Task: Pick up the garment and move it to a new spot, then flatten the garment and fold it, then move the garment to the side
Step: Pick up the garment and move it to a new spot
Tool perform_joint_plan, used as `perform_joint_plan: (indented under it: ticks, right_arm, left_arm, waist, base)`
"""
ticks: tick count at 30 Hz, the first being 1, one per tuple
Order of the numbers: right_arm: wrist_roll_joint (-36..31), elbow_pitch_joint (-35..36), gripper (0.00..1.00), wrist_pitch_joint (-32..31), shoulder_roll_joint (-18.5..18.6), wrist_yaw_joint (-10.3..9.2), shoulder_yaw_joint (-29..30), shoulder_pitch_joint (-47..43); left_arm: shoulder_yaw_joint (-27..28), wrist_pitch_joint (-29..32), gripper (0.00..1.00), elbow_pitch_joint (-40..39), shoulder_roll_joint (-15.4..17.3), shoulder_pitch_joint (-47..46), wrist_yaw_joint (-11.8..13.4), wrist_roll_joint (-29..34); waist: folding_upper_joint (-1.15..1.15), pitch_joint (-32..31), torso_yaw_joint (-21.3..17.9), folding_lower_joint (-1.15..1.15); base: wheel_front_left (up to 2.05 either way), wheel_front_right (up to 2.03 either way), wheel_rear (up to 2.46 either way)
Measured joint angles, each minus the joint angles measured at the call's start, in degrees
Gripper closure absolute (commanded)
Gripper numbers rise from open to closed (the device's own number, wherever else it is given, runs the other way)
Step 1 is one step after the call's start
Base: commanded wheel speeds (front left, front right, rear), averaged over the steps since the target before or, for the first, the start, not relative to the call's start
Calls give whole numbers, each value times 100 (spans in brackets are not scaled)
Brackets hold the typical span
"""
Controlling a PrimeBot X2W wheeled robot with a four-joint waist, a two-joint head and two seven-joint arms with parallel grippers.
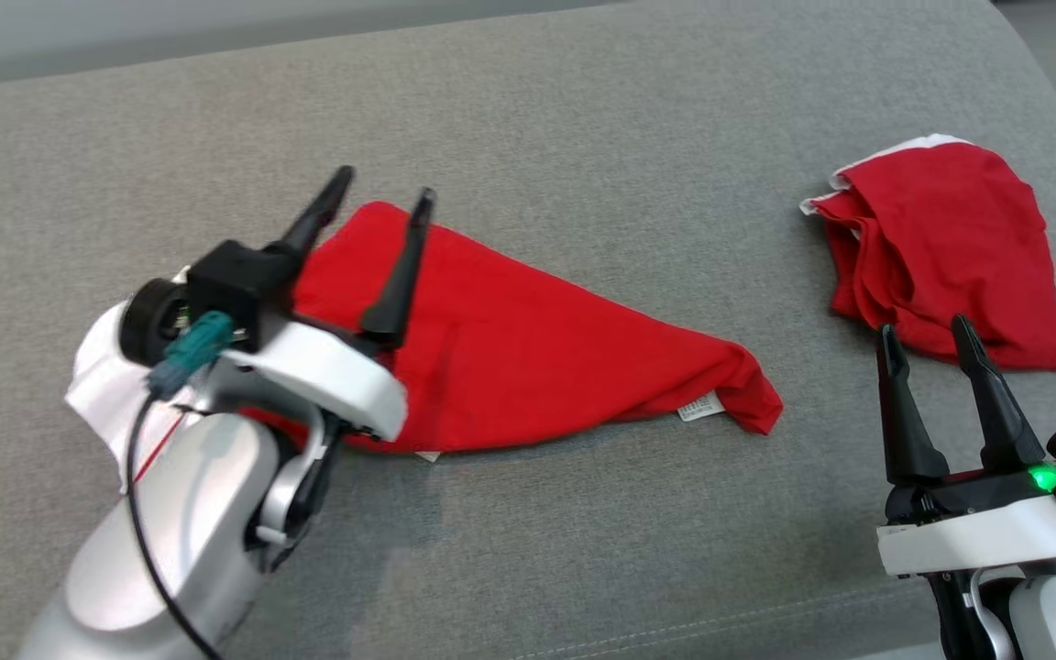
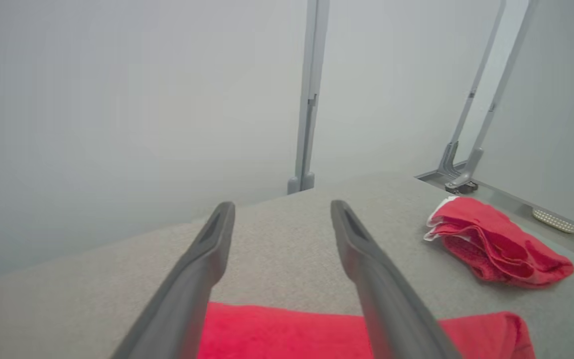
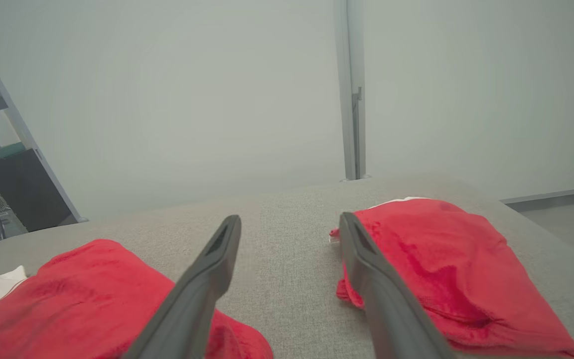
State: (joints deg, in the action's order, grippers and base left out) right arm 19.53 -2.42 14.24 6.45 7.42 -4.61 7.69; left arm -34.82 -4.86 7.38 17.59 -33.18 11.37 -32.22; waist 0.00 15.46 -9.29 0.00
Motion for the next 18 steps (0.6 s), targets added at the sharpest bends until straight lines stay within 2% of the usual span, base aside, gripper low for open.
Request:
perform_joint_plan:
  ticks: [6,9,12,18]
  right_arm:
    - [-43,-69,0,0,101,0,-30,-1]
    - [-52,-175,0,-1,138,0,-121,-4]
    - [-52,-224,0,-9,135,0,-158,-60]
    - [-103,-219,0,-13,143,0,-188,-260]
  left_arm:
    - [1016,-294,0,-591,757,766,568,-245]
    - [1464,-477,0,-771,1005,1277,808,-376]
    - [1795,-649,0,-951,1148,1929,935,-528]
    - [2149,-836,0,-1288,1302,3057,943,-669]
  waist:
    - [0,-220,413,0]
    - [0,-356,538,0]
    - [0,-534,610,0]
    - [0,-818,707,0]
  base:
    - [0,0,0]
    - [0,0,0]
    - [0,0,0]
    - [0,0,0]
